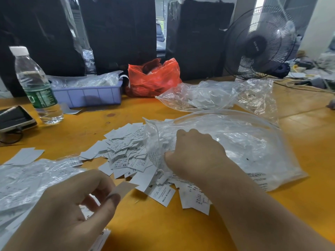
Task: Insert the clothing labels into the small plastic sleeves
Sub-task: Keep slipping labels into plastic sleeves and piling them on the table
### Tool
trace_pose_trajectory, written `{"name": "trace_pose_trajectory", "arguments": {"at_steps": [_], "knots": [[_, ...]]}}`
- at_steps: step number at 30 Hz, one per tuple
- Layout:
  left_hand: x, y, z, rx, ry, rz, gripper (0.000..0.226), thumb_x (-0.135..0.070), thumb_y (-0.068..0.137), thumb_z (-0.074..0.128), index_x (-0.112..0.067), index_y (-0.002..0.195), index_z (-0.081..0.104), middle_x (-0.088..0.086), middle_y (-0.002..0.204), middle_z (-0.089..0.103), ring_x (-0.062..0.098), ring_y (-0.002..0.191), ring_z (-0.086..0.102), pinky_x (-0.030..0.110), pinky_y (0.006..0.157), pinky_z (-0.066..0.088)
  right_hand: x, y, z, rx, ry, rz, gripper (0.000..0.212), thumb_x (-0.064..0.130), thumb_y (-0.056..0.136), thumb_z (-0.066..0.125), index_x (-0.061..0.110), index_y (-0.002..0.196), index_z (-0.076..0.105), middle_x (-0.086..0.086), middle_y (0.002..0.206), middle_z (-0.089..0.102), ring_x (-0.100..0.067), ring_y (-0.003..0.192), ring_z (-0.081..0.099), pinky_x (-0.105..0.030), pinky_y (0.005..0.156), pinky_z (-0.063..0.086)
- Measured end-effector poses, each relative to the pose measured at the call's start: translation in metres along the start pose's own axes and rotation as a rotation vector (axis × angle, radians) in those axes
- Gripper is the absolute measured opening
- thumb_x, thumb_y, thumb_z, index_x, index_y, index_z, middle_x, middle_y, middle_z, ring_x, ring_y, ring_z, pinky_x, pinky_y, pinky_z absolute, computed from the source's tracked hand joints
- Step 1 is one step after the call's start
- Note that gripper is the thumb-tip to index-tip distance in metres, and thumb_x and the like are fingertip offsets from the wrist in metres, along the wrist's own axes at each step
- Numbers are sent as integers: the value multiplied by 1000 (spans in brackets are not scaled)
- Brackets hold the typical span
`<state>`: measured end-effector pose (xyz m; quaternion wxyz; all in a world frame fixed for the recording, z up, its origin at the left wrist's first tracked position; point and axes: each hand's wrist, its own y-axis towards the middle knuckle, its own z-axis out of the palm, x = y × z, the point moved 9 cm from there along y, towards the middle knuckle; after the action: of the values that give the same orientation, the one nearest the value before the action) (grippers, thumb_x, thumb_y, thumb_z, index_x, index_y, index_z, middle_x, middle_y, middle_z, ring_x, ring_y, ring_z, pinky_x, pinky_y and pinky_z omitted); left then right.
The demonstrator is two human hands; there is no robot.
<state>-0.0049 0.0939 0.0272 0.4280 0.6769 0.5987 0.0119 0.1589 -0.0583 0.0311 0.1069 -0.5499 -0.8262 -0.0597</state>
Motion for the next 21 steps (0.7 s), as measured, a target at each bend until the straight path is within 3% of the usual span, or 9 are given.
{"name": "trace_pose_trajectory", "arguments": {"at_steps": [3, 6, 9, 12, 21], "knots": [[6, -2, 4, -5, 1, -5, 18, -43, 81, 61, -25, 82, 66, -8, 76, 65, 6, 61, 62, 17, 43, 46, -2, 2, 21, 163, -25, 23, 51, 49, 89, 48, 19, 129, 47, -7, 130, 45, -36, 119, 46, -50, 92, 48], [13, -4, 8, 10, -10, -12, 28, -49, 83, 61, -21, 86, 66, -8, 78, 65, 6, 62, 62, 14, 46, 46, 0, 4, 29, 191, -35, 18, 55, 50, 89, 49, 15, 132, 46, -11, 132, 41, -38, 123, 39, -55, 96, 45], [19, -4, 9, 40, 2, -28, 41, -59, 87, 56, -19, 91, 67, -8, 78, 66, 6, 63, 63, 13, 46, 46, 3, 6, 28, 157, -21, -12, 51, 46, 89, 51, 14, 129, 48, -11, 130, 40, -34, 121, 38, -46, 93, 47], [24, -5, 9, 51, -3, -40, 43, -60, 87, 57, -19, 93, 67, -8, 77, 65, 7, 61, 63, 13, 45, 45, 6, 6, 26, 131, -8, -46, 45, 43, 91, 50, 14, 126, 49, -12, 129, 43, -32, 119, 39, -38, 79, 42], [34, -10, 7, 42, 27, -73, 45, -61, 88, 56, -19, 98, 67, -8, 80, 66, 6, 59, 64, 14, 43, 45, 12, -1, -14, -192, 29, -123, 52, 43, 89, 52, 10, 128, 43, -11, 124, 47, -27, 114, 39, -34, 73, 27]]}}
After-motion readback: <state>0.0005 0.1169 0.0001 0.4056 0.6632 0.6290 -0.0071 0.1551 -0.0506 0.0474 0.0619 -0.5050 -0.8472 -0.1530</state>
